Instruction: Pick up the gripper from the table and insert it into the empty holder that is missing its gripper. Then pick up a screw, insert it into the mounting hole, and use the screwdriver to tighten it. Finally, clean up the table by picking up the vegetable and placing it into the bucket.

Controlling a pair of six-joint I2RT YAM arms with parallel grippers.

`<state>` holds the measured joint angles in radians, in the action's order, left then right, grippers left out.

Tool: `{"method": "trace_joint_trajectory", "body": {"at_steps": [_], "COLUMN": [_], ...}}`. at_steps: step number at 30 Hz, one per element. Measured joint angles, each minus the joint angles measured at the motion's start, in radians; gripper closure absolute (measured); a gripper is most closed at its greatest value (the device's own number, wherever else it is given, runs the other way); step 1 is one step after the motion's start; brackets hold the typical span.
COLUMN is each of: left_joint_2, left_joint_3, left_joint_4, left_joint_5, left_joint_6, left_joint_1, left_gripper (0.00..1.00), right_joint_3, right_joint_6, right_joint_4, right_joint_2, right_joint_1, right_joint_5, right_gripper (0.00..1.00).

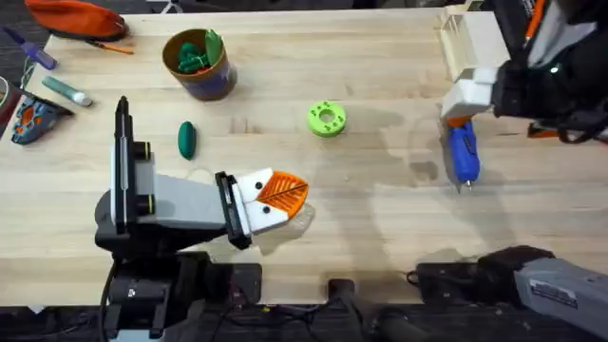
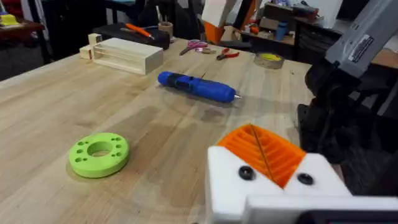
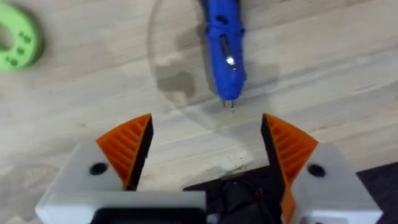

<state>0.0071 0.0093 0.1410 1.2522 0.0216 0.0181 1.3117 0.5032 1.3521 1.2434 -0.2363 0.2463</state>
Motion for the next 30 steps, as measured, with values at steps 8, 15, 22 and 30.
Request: {"method": "trace_joint_trajectory", "body": {"at_steps": [8,15,22,30], "left_joint_2": [0.0,0.0,0.0,0.0], "left_joint_3": [0.0,0.0,0.0,0.0], "left_joint_4": [0.0,0.0,0.0,0.0], "left_joint_5": [0.0,0.0,0.0,0.0], "left_joint_6": [0.0,0.0,0.0,0.0], "left_joint_1": [0.0,0.0,0.0,0.0], "left_gripper": [0.989,0.989,0.989,0.989], "right_joint_3": [0.0,-0.002,-0.058,-0.07], "right_joint_6": [-0.138,-0.223,-0.356,-0.427], "right_joint_4": [-0.062,-0.173,-0.306,-0.339], "right_joint_2": [0.022,0.175,0.226,0.337], "right_joint_1": [0.179,0.224,0.257,0.385], "right_joint_5": [-0.082,-0.109,-0.17,-0.184], "right_gripper": [0.01,0.014,0.011,0.01]}}
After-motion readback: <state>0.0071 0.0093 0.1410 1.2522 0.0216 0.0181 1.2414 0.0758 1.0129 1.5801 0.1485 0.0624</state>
